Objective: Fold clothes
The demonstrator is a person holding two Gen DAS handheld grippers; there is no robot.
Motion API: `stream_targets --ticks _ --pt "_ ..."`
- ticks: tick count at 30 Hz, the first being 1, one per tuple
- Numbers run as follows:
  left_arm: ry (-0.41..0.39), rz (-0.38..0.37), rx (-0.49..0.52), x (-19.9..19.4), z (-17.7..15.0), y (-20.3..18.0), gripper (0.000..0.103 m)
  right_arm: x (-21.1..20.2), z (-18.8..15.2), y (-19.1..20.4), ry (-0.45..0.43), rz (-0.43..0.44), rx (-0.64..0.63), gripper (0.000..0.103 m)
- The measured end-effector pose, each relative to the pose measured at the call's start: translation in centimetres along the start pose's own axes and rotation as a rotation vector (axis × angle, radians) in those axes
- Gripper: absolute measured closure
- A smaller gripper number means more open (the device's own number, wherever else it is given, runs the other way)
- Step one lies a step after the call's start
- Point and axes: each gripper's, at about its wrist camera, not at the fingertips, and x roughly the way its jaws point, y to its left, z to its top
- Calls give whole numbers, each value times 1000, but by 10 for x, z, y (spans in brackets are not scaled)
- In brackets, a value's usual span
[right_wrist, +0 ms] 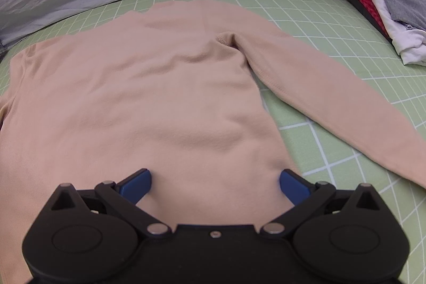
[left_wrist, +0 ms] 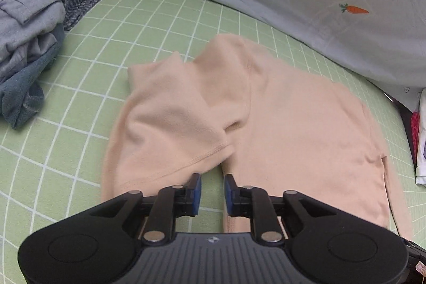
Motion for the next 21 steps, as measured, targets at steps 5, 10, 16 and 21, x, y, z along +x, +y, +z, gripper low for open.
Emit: stream_targets --ticks 5,10,16,21 --pt "-119 -15 -61 -45 2 21 45 0 -2 -1 -15 0 0 0" --pt "-163 67 -145 -62 7 54 45 -1 -2 -1 -18 1 -2 0" --pt "1 218 13 -32 -9 61 48 -1 -2 -2 -20 3 -5 0" --pt "64 231 35 -18 -21 59 48 -1 -2 -3 -22 4 -6 0"
